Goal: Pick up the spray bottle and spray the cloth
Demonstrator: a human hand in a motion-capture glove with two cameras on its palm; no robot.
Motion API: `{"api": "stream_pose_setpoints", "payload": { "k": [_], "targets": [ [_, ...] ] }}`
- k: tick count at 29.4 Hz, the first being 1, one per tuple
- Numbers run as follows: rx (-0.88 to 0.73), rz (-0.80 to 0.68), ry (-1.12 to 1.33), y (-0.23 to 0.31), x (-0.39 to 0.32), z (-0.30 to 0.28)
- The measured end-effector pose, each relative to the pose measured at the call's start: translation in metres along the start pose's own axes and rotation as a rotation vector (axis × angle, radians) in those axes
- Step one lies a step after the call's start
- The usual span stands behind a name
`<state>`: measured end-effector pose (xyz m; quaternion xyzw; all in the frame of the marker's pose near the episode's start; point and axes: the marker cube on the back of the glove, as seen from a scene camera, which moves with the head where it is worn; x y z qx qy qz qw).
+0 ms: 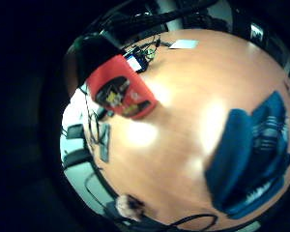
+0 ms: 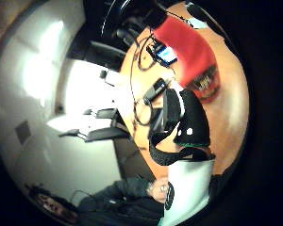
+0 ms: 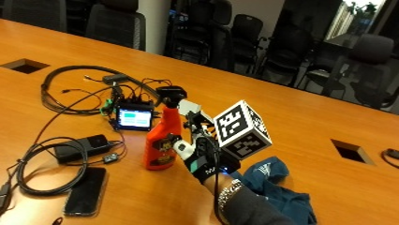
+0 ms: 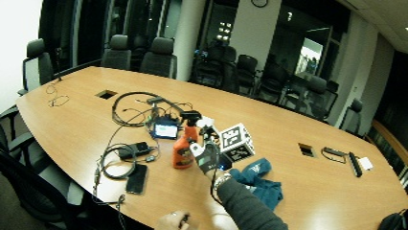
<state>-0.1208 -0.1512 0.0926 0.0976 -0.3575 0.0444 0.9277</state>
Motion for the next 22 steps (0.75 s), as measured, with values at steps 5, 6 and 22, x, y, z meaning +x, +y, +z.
{"api": "stream_pose_setpoints", "payload": {
  "k": [5, 6, 22],
  "targets": [
    [-0.157, -0.181, 0.186, 0.035, -0.033, -0.031],
    [-0.183, -0.198, 0.227, 0.042, -0.037, -0.038],
    [-0.354, -0.214, 0.651, 0.149, -0.007, -0.089]
  ]
}}
